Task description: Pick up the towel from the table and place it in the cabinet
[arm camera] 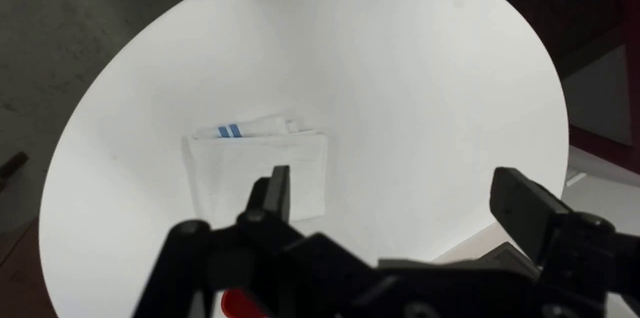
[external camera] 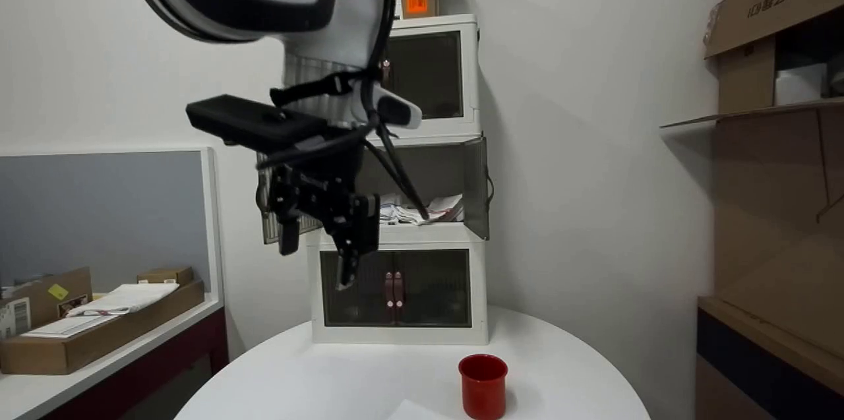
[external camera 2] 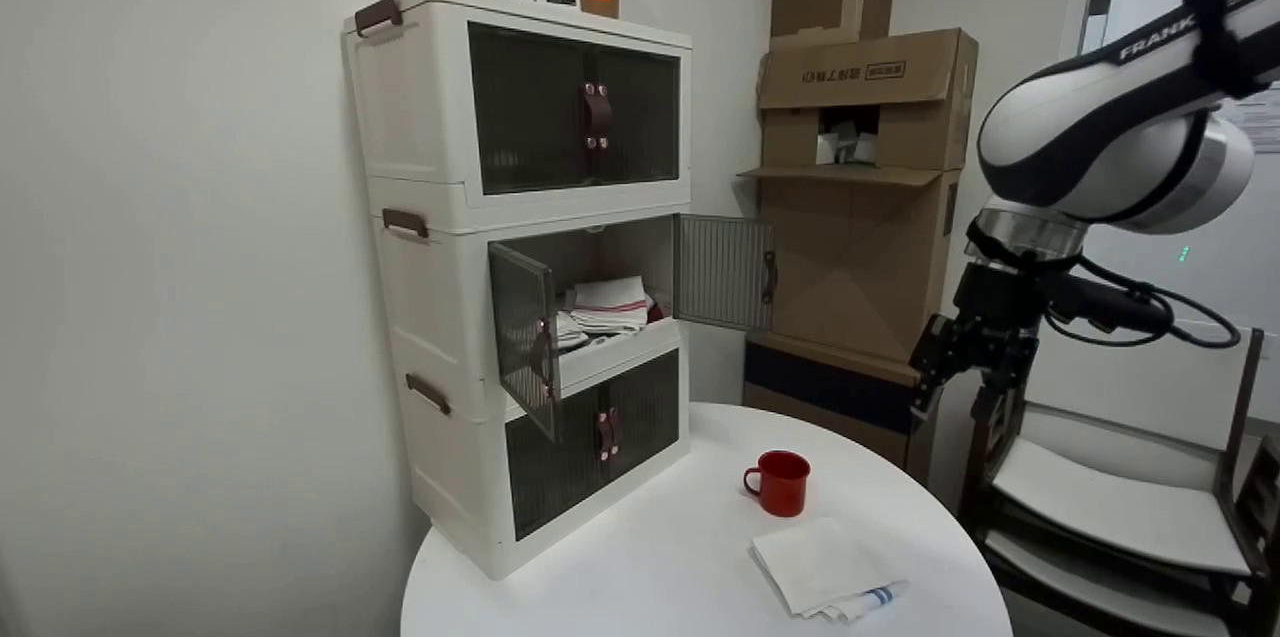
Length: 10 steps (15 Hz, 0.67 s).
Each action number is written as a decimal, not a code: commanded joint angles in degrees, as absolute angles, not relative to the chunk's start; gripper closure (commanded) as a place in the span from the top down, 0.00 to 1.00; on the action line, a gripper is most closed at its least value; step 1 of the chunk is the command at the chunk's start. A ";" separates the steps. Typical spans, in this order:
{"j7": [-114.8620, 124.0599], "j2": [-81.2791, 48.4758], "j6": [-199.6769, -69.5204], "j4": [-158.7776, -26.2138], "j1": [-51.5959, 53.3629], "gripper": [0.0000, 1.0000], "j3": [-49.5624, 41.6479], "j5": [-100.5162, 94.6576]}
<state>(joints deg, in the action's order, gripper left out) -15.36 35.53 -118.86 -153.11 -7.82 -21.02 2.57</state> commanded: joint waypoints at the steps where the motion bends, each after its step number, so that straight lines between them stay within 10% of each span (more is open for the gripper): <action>1: -22.35 24.20 -126.46 -150.52 -6.64 1.00 -22.41 4.04; 10: -36.71 1.47 -142.60 -146.41 -5.26 1.00 -22.30 18.14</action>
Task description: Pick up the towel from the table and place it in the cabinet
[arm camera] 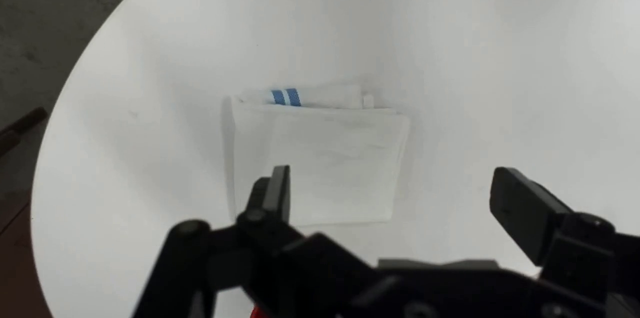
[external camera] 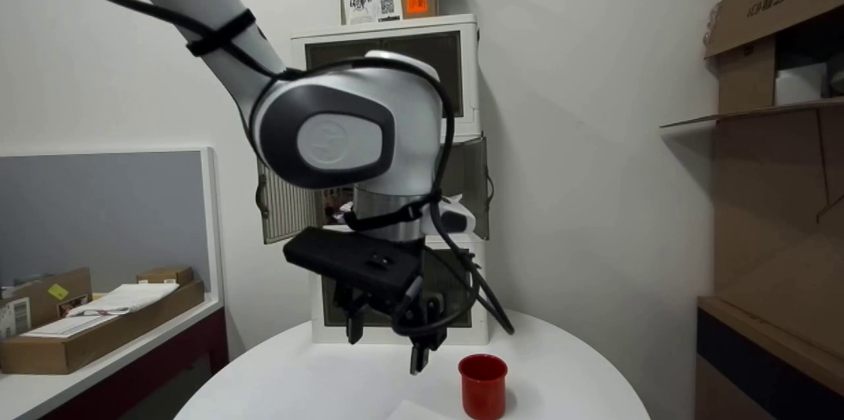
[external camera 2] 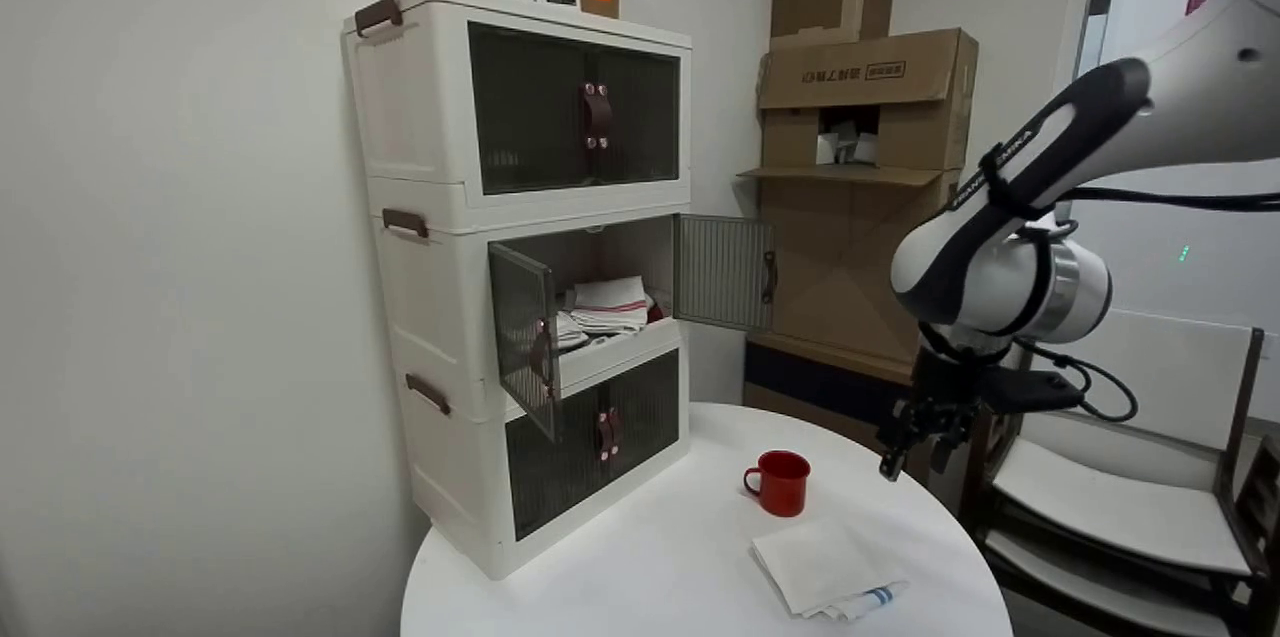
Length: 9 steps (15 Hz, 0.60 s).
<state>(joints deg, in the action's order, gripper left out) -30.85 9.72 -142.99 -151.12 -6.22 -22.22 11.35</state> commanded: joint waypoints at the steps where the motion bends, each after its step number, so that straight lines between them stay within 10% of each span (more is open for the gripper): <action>1: -38.15 -1.26 -142.85 -145.16 -6.02 1.00 -21.20 19.75; 9: -36.42 -19.33 -150.24 -134.24 -12.94 1.00 -11.05 20.26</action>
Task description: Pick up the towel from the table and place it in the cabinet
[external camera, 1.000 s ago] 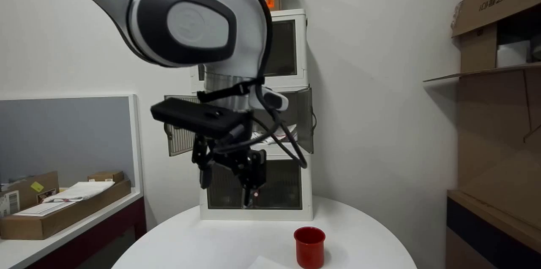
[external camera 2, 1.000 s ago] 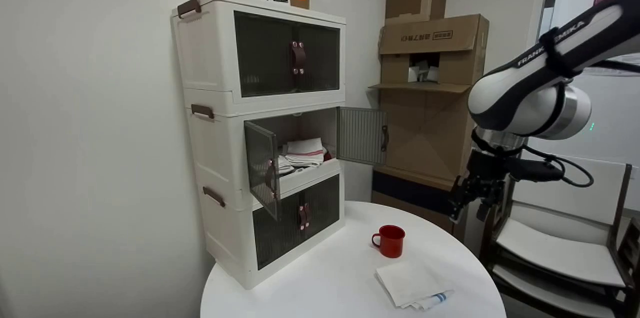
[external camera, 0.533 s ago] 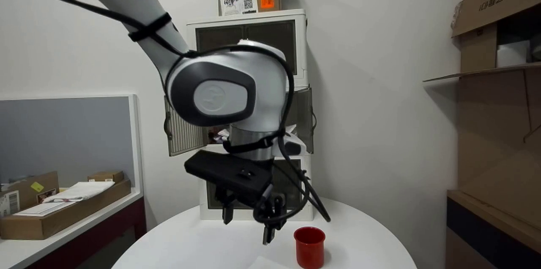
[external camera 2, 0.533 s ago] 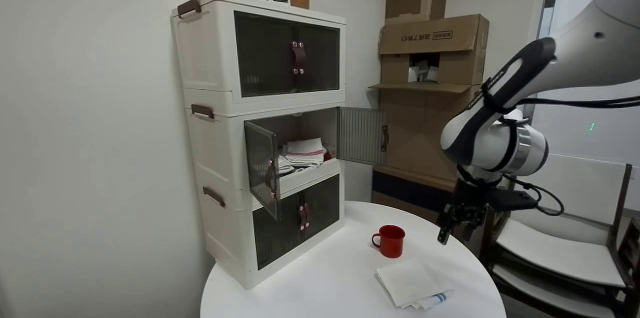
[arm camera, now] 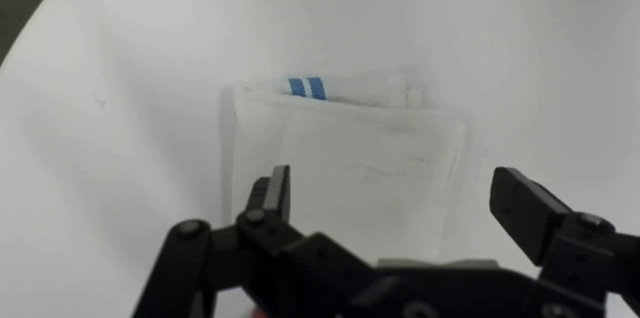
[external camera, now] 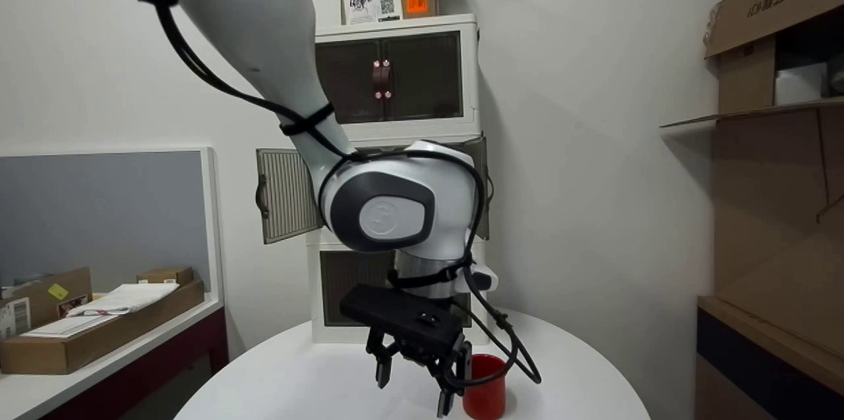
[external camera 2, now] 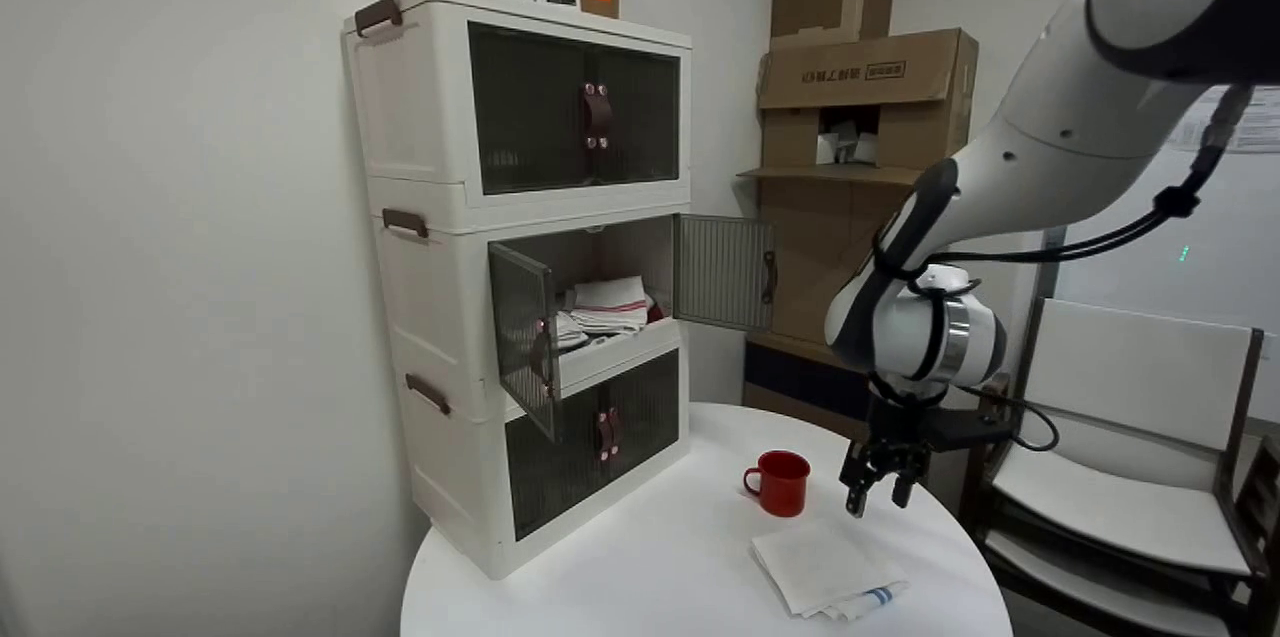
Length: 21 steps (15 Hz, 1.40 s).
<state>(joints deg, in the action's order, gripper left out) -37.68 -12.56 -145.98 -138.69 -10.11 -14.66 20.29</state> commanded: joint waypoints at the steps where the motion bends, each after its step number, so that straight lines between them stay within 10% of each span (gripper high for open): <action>1: -36.06 -21.40 -152.43 -133.21 -14.06 1.00 -9.66 20.77; 21: -28.74 -32.15 -159.29 -127.91 -28.59 1.00 2.52 14.60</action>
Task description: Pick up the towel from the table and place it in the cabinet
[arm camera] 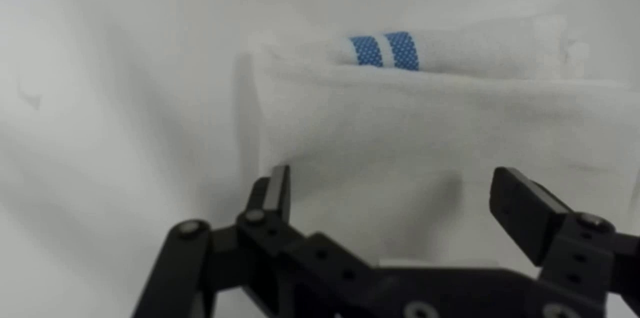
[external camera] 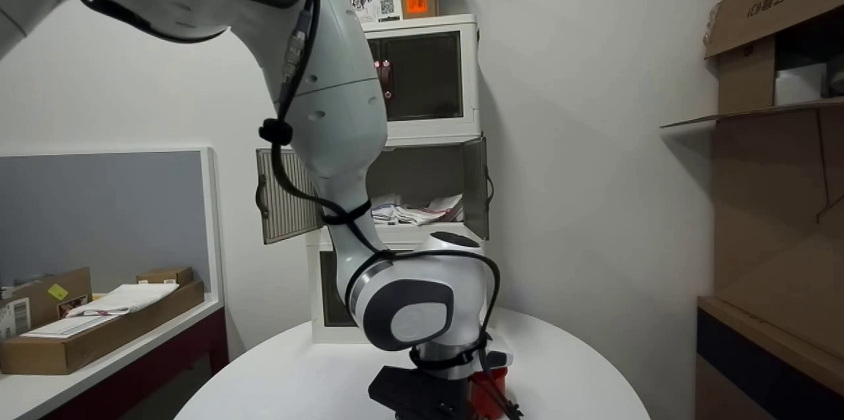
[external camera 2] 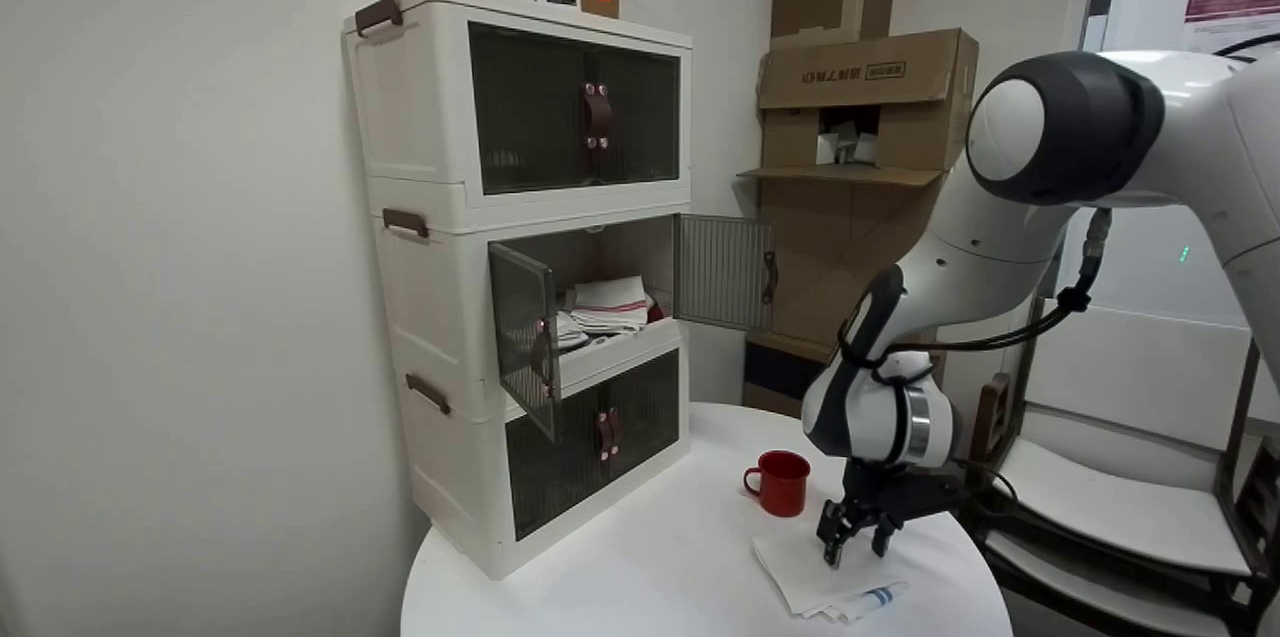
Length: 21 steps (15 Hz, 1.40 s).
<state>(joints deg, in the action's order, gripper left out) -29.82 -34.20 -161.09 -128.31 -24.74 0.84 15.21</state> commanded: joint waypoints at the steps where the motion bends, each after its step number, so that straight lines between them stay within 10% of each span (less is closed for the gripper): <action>1: -29.02 -31.70 -158.90 -127.72 -29.73 1.00 2.74 14.87; 18: -30.85 -34.27 -150.03 -126.69 -35.33 1.00 3.88 18.04; 21: -31.34 -34.73 -149.76 -126.89 -35.44 0.70 4.34 17.86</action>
<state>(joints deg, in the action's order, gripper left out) -30.03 -34.18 -151.01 -127.37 -34.83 3.59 17.40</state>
